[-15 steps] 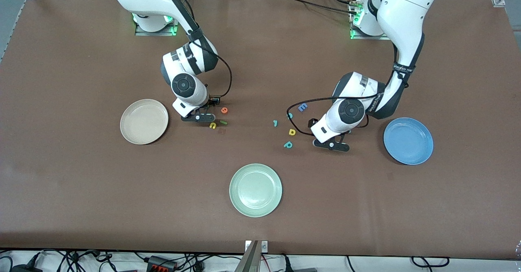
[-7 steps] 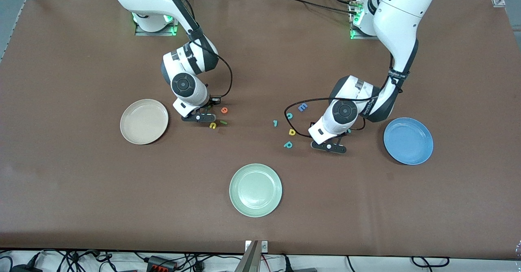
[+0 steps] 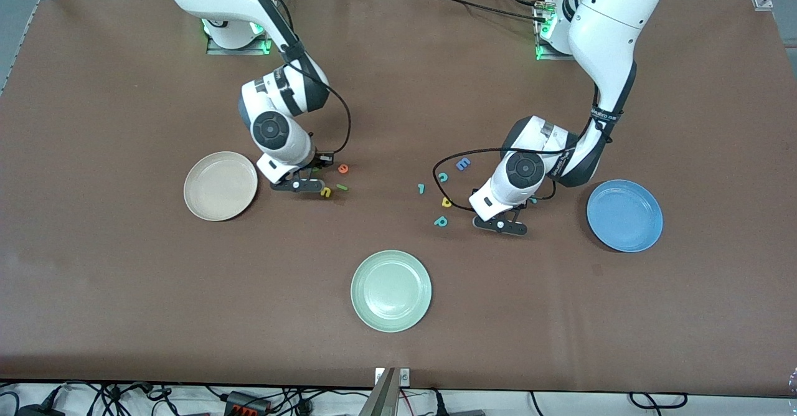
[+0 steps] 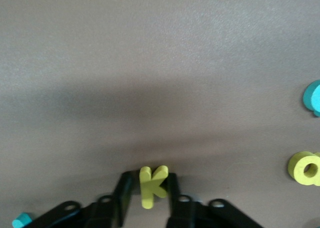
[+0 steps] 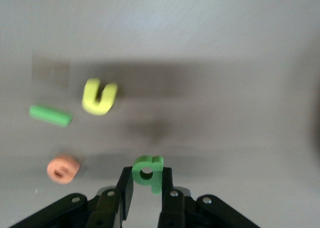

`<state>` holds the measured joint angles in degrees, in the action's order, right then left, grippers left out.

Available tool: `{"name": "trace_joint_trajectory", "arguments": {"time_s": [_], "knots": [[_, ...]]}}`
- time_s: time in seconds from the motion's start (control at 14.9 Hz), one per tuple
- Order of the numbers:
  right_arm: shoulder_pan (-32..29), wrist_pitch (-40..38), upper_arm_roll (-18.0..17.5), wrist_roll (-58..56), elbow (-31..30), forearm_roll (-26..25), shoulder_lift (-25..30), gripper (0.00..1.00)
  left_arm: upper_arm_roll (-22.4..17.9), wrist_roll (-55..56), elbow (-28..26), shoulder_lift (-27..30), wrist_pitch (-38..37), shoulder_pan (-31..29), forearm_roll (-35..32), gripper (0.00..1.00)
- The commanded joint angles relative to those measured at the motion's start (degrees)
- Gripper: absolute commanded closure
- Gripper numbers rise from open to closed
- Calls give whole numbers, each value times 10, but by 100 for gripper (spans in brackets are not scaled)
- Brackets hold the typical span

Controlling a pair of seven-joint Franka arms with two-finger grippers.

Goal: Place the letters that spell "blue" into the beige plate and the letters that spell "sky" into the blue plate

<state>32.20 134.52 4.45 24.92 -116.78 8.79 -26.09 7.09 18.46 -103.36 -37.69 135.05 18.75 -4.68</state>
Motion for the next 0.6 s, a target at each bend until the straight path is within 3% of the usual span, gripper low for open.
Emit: {"name": "trace_joint_trajectory", "arguments": {"time_s": [0.0,0.2,0.54], "knots": [[-39,-5,54,-58,-8,-3,20,89,-6,7,2,2,0,0,-16,87],[-66,-10,117,-209,-8,-2,24,89,-13,-6,4,32,-50,-11,-16,85],[-101,-42,126,-262,-15,-3,2,88,-16,-118,7,90,-157,-112,-16,85]]}}
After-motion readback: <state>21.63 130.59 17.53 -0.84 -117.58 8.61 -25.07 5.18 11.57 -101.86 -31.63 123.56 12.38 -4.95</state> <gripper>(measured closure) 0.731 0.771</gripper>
